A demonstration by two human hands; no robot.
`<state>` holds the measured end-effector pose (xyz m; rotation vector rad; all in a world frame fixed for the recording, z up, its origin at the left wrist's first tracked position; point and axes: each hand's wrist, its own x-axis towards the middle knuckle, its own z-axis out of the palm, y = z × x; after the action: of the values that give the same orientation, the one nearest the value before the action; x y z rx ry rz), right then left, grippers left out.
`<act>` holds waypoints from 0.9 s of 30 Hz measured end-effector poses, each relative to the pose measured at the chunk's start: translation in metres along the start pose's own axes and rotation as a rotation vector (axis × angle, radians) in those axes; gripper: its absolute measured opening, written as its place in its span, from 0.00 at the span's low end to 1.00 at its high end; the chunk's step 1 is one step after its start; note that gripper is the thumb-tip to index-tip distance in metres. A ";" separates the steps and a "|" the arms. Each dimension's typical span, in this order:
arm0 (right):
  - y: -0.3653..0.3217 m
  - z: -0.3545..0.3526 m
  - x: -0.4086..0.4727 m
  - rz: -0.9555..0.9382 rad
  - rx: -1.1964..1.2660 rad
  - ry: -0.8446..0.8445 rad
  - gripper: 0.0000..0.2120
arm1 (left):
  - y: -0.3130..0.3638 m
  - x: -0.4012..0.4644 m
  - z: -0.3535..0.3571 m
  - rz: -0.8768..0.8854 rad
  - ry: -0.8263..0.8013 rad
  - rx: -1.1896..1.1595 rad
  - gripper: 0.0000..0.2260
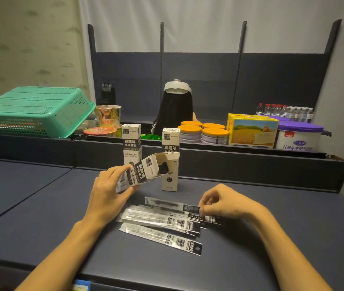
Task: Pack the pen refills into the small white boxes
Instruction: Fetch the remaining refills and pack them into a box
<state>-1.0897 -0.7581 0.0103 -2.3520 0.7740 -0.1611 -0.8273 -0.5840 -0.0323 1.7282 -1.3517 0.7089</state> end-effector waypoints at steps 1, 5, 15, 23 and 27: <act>-0.001 0.001 0.000 -0.011 -0.001 0.038 0.01 | 0.000 0.000 0.000 -0.001 0.002 0.002 0.29; -0.006 0.002 0.000 -0.128 0.059 0.222 0.05 | 0.000 0.001 0.000 -0.010 0.003 -0.007 0.29; -0.028 -0.003 -0.015 -0.317 0.864 0.432 0.03 | -0.002 -0.001 0.002 -0.033 0.015 -0.006 0.29; -0.033 -0.014 -0.026 -0.321 1.198 0.580 0.03 | -0.001 -0.001 0.000 -0.033 0.013 -0.004 0.28; -0.035 -0.016 -0.027 -0.340 1.279 0.577 0.04 | 0.001 0.000 0.000 -0.024 0.016 -0.003 0.28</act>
<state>-1.0996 -0.7301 0.0463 -1.1516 0.2957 -1.1361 -0.8284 -0.5843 -0.0325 1.7303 -1.3180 0.7051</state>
